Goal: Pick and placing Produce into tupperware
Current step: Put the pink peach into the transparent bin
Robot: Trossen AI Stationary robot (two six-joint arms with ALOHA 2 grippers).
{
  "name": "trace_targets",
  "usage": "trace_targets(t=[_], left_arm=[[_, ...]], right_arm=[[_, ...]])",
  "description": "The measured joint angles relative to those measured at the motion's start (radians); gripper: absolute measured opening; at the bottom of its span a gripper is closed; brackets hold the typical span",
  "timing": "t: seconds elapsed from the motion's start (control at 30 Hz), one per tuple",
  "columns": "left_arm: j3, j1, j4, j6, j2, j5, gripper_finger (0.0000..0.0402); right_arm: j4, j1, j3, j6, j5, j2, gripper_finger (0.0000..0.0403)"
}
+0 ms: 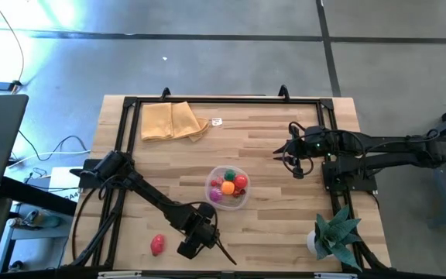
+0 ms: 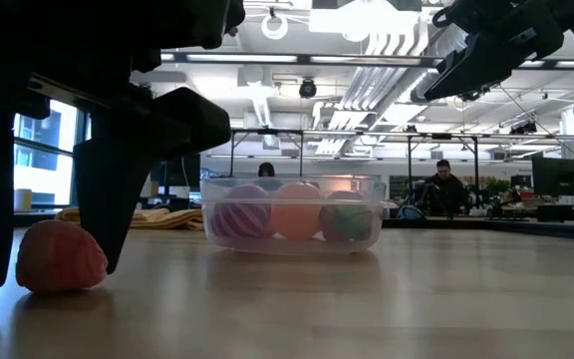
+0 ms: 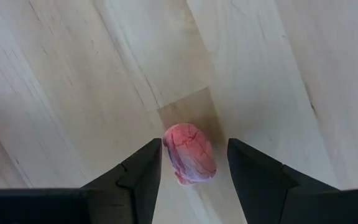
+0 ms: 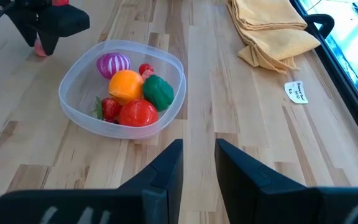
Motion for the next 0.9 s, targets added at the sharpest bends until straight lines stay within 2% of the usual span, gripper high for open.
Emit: trace_targets(t=[0.17,0.57,0.9], left_arm=[[0.0,0.0,0.0,0.0,0.0,0.0,0.0167],[0.0,0.0,0.001,-0.025,0.0,-0.007,0.0081],[0.0,0.0,0.001,-0.025,0.0,-0.009,0.0088]], right_arm=[[0.0,0.0,0.0,0.0,0.0,0.0,0.0083],[0.0,0.0,0.0,0.0,0.0,0.0,0.0083],[0.0,0.0,0.0,0.0,0.0,0.0,0.0083]])
